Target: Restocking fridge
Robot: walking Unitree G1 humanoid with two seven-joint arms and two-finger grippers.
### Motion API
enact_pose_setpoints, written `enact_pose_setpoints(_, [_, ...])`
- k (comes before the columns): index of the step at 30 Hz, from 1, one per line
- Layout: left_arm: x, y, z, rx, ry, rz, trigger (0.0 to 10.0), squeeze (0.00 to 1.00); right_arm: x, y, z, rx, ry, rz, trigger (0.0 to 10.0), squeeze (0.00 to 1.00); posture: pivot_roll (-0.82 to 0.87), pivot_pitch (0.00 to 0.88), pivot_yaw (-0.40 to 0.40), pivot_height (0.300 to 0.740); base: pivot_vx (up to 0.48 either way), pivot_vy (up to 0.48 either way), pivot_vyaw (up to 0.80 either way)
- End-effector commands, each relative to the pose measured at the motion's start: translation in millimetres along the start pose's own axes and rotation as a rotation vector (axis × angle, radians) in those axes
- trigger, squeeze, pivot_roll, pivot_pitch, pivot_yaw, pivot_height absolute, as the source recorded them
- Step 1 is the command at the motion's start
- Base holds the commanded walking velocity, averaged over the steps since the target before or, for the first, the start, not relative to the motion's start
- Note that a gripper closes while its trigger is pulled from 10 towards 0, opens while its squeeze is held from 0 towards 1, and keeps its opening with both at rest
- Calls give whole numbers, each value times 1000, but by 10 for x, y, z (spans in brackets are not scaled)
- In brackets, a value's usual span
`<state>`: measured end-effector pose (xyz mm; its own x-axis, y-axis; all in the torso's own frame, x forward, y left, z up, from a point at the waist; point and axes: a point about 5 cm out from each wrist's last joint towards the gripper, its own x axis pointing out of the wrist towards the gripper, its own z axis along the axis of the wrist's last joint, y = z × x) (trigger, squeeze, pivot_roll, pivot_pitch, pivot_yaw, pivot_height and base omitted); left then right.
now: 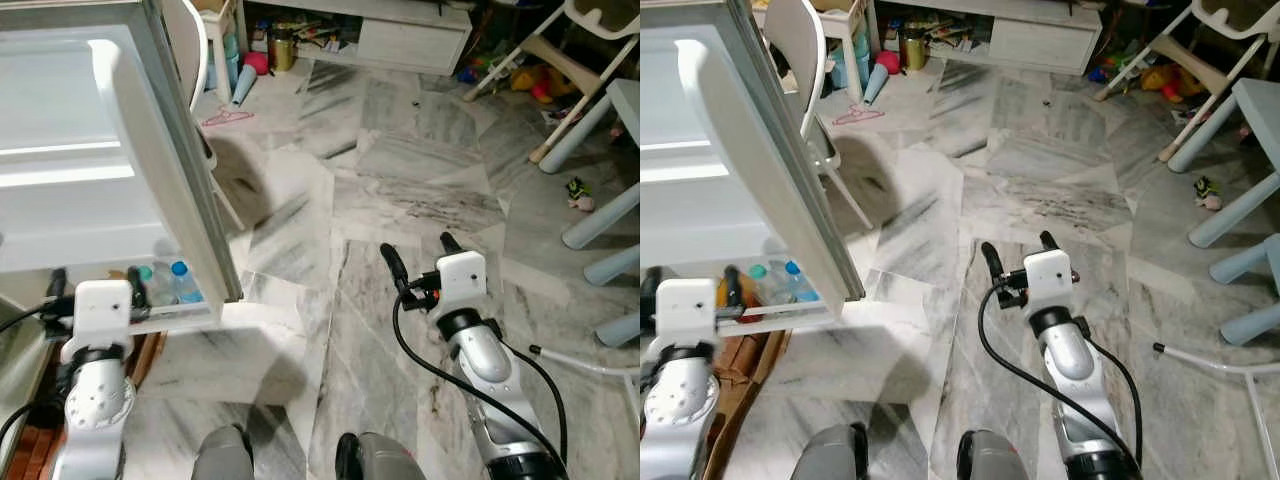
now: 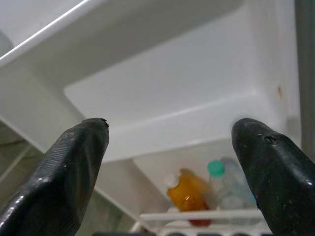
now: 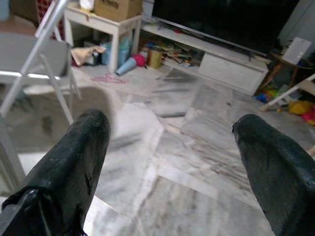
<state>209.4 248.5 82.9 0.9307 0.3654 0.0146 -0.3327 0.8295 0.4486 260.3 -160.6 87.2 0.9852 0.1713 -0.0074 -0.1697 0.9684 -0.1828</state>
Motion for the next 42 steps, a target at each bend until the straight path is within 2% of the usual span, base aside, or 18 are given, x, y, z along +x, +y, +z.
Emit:
enact_pose_setpoints(1, [-22,7,28,8,-18,-18,10000,0,-28,-39,1,-22,8,-18,10000,0,88,118,-41,740,0,0,0])
enact_pose_setpoints(3, [-95,12,-64,20,12,-30,10000,0,-73,-16,-33,-61,13,2,10000,0,95,95,-39,740,0,0,0])
enact_pose_setpoints(5, [-124,-26,-71,12,18,-32,10000,0,-89,1,-53,-49,15,-9,10000,0,101,74,-39,740,0,0,0])
enact_pose_setpoints(6, [-128,-67,-60,4,18,-32,10000,0,-90,19,-63,32,28,-6,10000,0,104,68,-40,740,0,-240,0])
enact_pose_setpoints(7, [-121,-93,-54,-5,19,-30,10000,0,-88,35,-62,57,30,10,10000,0,103,59,-41,740,0,-262,0])
enact_pose_setpoints(11, [-109,-154,-36,-16,16,-36,10000,0,-82,72,-74,45,31,49,10000,0,103,52,-43,740,0,-327,0])
enact_pose_setpoints(12, [-103,-175,-30,-21,17,-42,10000,0,-76,78,-71,65,32,49,10000,0,102,50,-41,740,0,-416,0])
enact_pose_setpoints(13, [-100,-204,-23,-27,18,-54,10000,0,-75,97,-60,93,27,53,10000,0,98,49,-38,740,0,-416,800])
enact_pose_setpoints(18, [-60,-241,-20,-32,20,-58,10000,0,-70,131,-40,107,13,59,10000,0,90,52,-30,740,0,-455,800])
enact_pose_setpoints(23, [6,-296,24,-39,13,-54,10000,0,-29,114,8,91,-9,80,10000,0,79,63,-36,740,0,-449,800])
enact_pose_setpoints(30, [19,-422,72,-63,7,-71,10000,0,13,64,41,86,-17,83,10000,0,69,69,-44,740,0,-443,800])
enact_pose_setpoints(36, [10,-454,53,-66,20,-74,10000,0,20,49,21,92,-1,62,10000,0,64,72,-48,740,0,-389,243])
enact_pose_setpoints(42, [88,-412,35,-79,37,-36,10000,0,24,66,35,110,-8,78,10000,0,62,73,-53,740,0,-40,0])
